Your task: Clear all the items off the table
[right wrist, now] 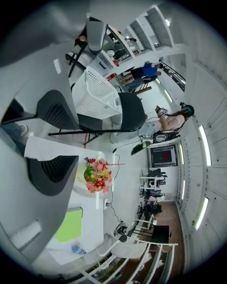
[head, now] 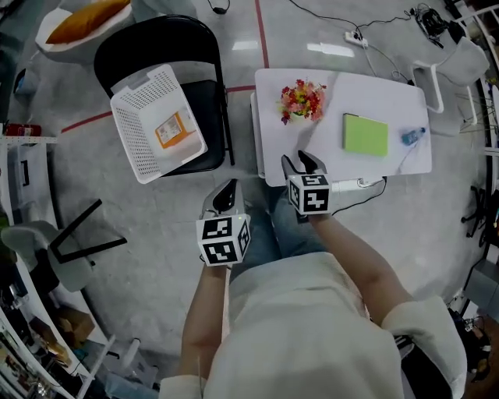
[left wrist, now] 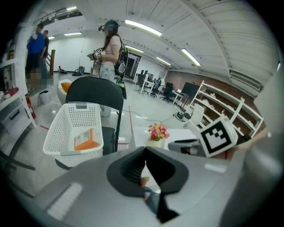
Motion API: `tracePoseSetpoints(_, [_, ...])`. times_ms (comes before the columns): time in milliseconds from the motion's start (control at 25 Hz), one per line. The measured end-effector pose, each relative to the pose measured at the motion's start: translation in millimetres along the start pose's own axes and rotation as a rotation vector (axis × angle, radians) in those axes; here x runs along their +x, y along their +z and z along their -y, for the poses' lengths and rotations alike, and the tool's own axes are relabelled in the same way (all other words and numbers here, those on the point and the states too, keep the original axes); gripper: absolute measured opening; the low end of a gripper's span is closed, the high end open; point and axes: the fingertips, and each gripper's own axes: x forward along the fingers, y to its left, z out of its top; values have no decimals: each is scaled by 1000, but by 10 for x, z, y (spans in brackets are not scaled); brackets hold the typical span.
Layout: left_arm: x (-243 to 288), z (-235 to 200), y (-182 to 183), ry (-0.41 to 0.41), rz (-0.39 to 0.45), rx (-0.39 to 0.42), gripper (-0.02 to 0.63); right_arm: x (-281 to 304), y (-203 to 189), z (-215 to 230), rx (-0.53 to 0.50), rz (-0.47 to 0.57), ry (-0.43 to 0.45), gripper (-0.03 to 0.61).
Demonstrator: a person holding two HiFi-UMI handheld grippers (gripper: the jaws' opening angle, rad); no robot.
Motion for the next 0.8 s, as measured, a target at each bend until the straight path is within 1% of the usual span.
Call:
tracePoseSetpoints(120, [198, -14, -27, -5, -25, -6, 9, 290, -46, 159, 6, -27, -35, 200])
tracePoseSetpoints(280, [407, -51, -77, -3, -55, -15, 9, 658, -162, 362, 37, -65, -79, 270])
tracePoseSetpoints(360, [488, -76, -108, -5, -71, -18, 9, 835, -214, 424, 55, -76, -93, 292])
tracePoseSetpoints(480, [615, -87, -167, -10, -97, -16, 9, 1076, -258, 506, 79, -82, -111, 327])
tracePoseSetpoints(800, [984, -97, -342, -20, -170, -21, 9, 1644, -218, 702, 138, -73, -157, 390])
